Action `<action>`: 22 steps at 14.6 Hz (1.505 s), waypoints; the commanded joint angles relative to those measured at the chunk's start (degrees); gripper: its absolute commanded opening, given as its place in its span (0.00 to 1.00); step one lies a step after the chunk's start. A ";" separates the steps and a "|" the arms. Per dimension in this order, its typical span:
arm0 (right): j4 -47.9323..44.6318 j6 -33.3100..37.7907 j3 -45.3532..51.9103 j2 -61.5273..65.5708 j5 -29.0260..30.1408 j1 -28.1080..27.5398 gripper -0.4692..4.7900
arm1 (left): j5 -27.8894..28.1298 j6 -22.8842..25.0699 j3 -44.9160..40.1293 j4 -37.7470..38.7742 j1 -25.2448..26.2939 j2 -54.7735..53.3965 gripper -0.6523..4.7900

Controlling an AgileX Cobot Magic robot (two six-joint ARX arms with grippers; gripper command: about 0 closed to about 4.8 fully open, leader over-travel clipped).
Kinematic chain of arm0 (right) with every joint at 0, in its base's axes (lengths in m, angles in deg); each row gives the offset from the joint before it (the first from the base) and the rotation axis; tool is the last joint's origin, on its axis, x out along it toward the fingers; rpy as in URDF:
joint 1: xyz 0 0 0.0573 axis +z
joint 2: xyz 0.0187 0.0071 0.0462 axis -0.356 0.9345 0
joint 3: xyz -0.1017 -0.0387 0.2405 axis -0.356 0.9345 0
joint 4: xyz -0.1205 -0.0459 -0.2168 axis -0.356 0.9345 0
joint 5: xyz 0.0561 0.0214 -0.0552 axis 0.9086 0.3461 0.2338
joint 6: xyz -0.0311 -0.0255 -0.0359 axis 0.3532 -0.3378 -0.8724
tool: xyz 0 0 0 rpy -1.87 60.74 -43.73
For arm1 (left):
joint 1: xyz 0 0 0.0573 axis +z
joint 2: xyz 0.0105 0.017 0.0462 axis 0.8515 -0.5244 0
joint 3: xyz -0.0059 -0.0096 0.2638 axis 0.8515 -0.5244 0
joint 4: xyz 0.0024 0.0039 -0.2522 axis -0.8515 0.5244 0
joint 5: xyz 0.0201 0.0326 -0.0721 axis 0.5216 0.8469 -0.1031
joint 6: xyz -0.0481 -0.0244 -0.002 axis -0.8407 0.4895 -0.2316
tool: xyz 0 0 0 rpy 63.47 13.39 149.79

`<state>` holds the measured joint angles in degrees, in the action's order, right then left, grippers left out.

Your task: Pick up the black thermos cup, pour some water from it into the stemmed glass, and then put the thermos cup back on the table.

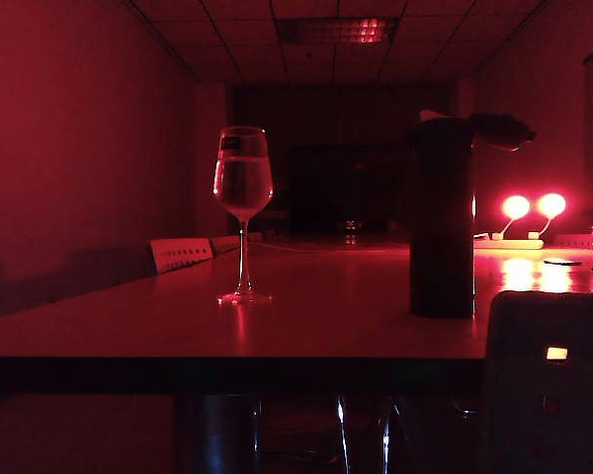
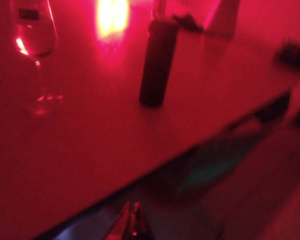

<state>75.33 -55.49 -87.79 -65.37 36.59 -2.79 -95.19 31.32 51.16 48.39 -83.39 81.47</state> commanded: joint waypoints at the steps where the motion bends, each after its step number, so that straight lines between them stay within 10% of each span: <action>1: -10.16 0.68 8.76 -0.07 -0.42 0.00 0.08 | 0.04 -8.59 -15.28 -23.96 -0.04 0.04 0.11; 7: -15.93 1.01 18.73 -0.11 -6.08 -0.02 0.08 | 7.91 -8.59 -35.54 -45.46 -0.04 0.09 0.11; 17: -11.13 2.19 18.71 -0.11 -6.62 -0.22 0.09 | 10.95 -9.84 -35.58 -42.77 0.26 0.92 0.11; 22: -11.17 2.16 18.71 -0.11 -5.55 -13.57 0.09 | 5.86 -9.84 -35.58 -43.39 18.36 5.70 0.11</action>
<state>65.06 -53.44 -69.26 -65.45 30.97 -14.57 -89.05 21.39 15.60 5.77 -67.22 87.22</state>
